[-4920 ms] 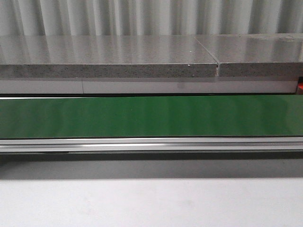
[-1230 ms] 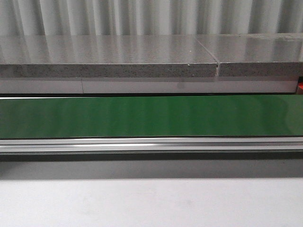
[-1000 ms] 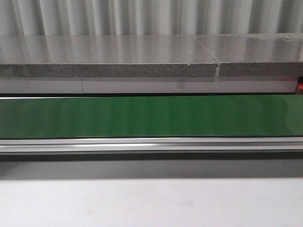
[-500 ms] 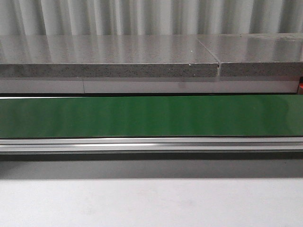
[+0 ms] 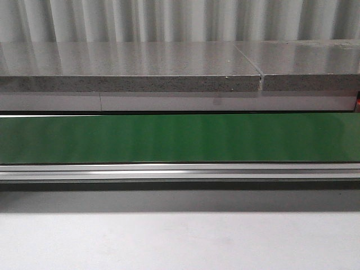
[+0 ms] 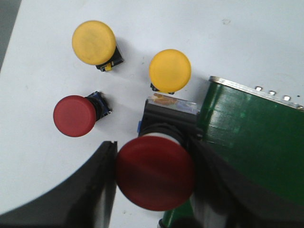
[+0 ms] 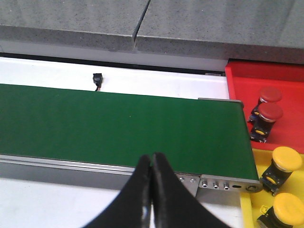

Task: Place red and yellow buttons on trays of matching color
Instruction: 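Set the red button on the green belt and open the left gripper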

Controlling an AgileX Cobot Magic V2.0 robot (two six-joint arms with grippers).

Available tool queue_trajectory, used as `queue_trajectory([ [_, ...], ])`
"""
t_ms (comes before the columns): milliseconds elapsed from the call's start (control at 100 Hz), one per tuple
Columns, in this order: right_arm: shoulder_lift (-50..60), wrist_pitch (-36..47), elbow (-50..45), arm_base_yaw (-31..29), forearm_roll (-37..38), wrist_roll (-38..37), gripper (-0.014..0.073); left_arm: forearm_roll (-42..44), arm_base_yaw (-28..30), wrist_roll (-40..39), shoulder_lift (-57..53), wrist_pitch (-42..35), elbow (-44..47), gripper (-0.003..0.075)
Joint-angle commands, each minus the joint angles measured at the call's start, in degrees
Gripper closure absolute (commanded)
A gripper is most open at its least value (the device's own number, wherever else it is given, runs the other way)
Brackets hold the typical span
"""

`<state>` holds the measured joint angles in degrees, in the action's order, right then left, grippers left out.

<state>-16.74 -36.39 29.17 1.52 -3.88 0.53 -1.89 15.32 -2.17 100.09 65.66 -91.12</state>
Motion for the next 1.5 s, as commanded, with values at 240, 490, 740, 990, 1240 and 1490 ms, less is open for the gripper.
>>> queue_trajectory([
  [240, -0.31, 3.84, 1.45, 0.13, -0.03, 0.55, 0.0659, -0.30, -7.07, 1.73, -8.97, -2.27, 4.15, 0.0605],
  [490, -0.31, 3.84, 1.45, 0.13, -0.03, 0.55, 0.0659, 0.64, -10.73, 1.73, -9.08, -3.06, 8.81, 0.0605],
  [740, -0.31, 3.84, 1.45, 0.13, -0.03, 0.55, 0.0659, 0.88, -11.47, 1.73, -8.98, -3.07, 11.62, 0.0603],
  [990, -0.31, 3.84, 1.45, 0.13, -0.03, 0.55, 0.0659, 0.16, -11.47, 3.40, -7.46, -0.68, 11.62, 0.0490],
  [1240, -0.31, 3.84, 1.45, 0.13, -0.03, 0.55, 0.0659, -4.54, -11.47, 3.60, -6.84, -0.95, 11.12, 0.0245],
  [1490, -0.31, 3.84, 1.45, 0.13, -0.03, 0.55, 0.0659, -13.33, -11.47, 5.84, -7.18, -1.30, 8.68, 0.0193],
])
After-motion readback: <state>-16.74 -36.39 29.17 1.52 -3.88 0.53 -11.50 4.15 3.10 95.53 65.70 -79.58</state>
